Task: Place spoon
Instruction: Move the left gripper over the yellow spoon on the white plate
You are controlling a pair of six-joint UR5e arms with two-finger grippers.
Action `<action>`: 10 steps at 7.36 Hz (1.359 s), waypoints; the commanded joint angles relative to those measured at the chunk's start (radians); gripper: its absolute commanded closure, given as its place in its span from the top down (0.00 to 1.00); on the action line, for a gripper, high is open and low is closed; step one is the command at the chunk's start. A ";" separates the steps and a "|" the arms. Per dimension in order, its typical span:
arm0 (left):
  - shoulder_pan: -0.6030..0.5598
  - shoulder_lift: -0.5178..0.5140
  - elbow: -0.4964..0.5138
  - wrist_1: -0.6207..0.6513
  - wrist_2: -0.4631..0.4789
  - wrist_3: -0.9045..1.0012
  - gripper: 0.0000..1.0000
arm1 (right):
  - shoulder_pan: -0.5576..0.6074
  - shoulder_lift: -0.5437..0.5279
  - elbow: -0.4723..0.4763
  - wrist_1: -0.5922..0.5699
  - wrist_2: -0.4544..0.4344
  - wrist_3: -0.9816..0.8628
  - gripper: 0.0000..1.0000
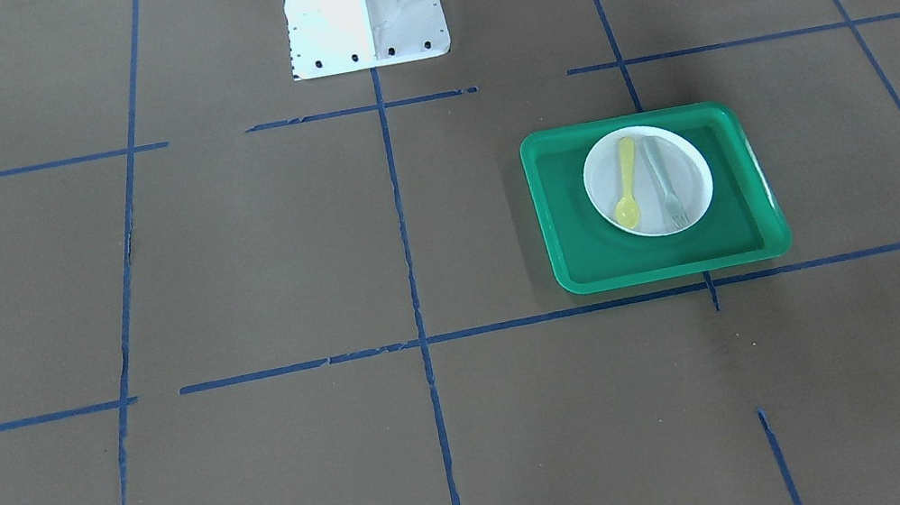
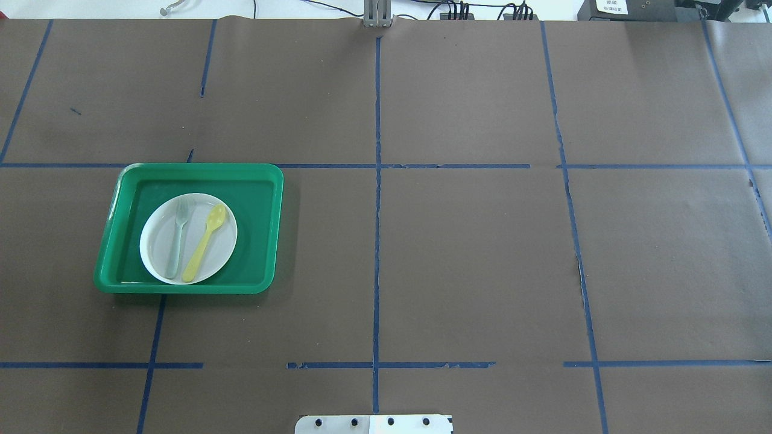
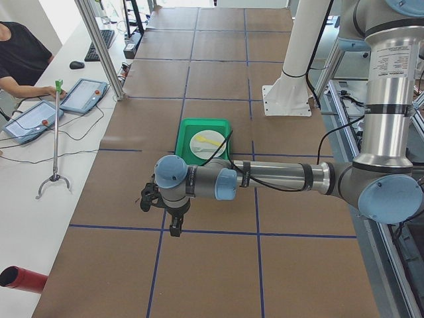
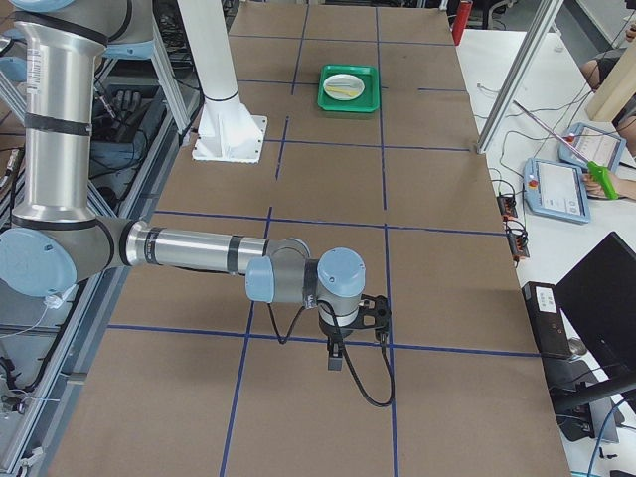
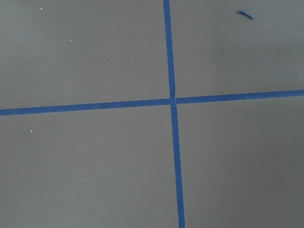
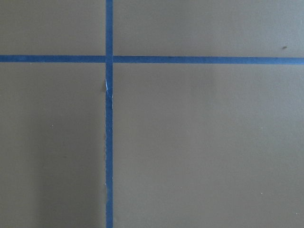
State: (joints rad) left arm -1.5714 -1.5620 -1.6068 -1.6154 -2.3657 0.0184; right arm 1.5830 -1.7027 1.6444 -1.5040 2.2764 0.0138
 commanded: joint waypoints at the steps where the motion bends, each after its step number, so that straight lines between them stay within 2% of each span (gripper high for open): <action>1: 0.001 0.008 -0.001 -0.003 0.000 0.008 1.00 | 0.000 0.000 0.000 -0.001 0.000 0.000 1.00; 4: -0.001 -0.006 -0.040 -0.003 -0.009 -0.003 1.00 | 0.000 0.000 0.000 -0.001 0.000 0.000 1.00; 6: 0.011 -0.010 -0.163 -0.004 0.014 -0.032 1.00 | 0.000 0.000 0.000 -0.001 0.000 0.000 1.00; 8: 0.112 -0.010 -0.316 -0.003 0.031 -0.235 1.00 | 0.000 0.000 0.000 -0.001 0.000 0.000 1.00; 9: 0.216 -0.018 -0.368 -0.006 0.034 -0.362 1.00 | 0.000 0.000 0.000 -0.001 0.000 0.000 1.00; 10: 0.288 -0.077 -0.392 -0.004 0.039 -0.518 1.00 | 0.000 0.000 0.000 -0.001 0.000 0.000 1.00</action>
State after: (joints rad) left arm -1.3865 -1.5901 -1.9488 -1.6198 -2.3326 -0.3165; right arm 1.5830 -1.7027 1.6444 -1.5047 2.2764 0.0136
